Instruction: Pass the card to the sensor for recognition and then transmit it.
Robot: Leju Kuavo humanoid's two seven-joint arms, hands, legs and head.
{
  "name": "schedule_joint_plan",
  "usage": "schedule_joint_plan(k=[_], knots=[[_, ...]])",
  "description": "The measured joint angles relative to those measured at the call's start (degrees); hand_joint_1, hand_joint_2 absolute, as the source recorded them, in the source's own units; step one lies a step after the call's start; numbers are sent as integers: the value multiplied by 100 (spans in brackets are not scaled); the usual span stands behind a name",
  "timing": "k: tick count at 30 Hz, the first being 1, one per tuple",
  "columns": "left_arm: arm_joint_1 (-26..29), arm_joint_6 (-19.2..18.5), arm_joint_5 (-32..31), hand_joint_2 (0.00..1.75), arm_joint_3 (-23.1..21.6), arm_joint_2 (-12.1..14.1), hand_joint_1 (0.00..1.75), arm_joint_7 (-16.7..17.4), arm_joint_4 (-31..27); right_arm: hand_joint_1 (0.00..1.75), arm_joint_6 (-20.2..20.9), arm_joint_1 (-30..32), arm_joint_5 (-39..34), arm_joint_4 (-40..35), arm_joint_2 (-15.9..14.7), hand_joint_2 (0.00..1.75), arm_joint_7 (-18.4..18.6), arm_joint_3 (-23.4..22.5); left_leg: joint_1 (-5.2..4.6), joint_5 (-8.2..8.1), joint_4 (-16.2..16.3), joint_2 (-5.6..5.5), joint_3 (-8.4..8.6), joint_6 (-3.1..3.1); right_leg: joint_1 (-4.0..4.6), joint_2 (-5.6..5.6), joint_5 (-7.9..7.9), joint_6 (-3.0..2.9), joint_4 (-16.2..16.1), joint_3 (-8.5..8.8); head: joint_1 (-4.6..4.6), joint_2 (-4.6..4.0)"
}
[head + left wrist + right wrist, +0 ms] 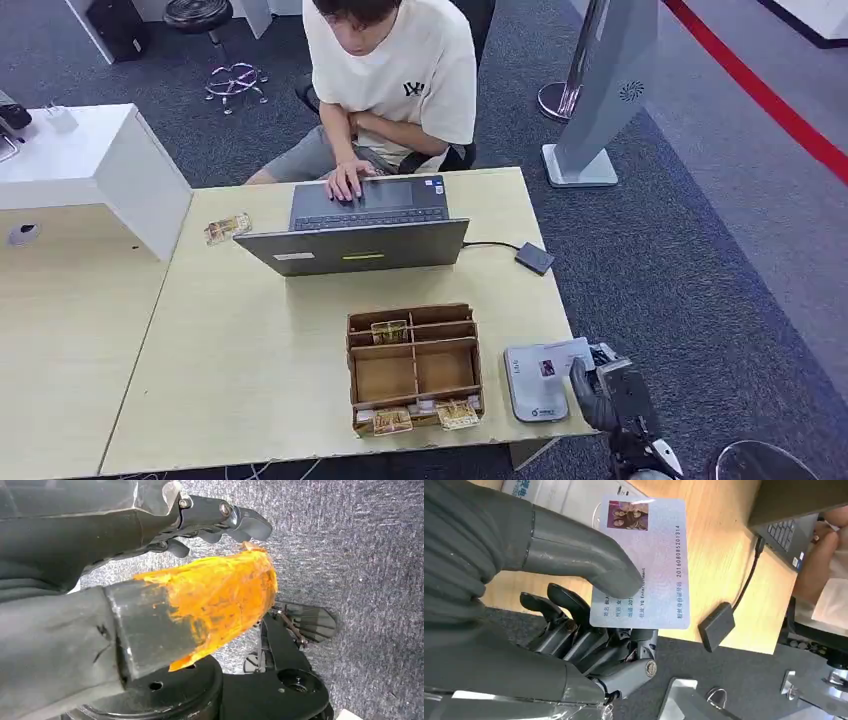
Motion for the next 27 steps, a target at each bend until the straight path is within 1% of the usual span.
schedule_joint_plan(k=[7,12,16,22,27], knots=[[0,0,55,0,0,7,0,-17,0,175,-20,-27,579,-66,-61,175,74,13,0,0,0,0,-1,0,0,0,0,0,0,0,0,0],[0,0,64,0,0,7,0,-31,0,175,-151,-36,1056,-94,-149,175,251,236,0,0,0,0,-1,0,0,0,0,0,0,0,0,0],[-1,0,90,0,0,11,0,-31,0,175,-238,-58,1160,-94,-214,175,334,383,0,0,0,0,-1,0,0,0,0,0,0,0,0,2],[-1,0,142,0,0,15,0,-33,4,175,-348,-79,1243,-76,-308,175,422,479,0,0,0,0,-1,0,0,0,0,0,0,0,0,0],[-1,-2,160,0,0,15,0,-33,33,175,-492,-133,1455,64,-370,175,553,509,0,0,0,0,-1,0,0,0,0,0,0,0,0,2]])
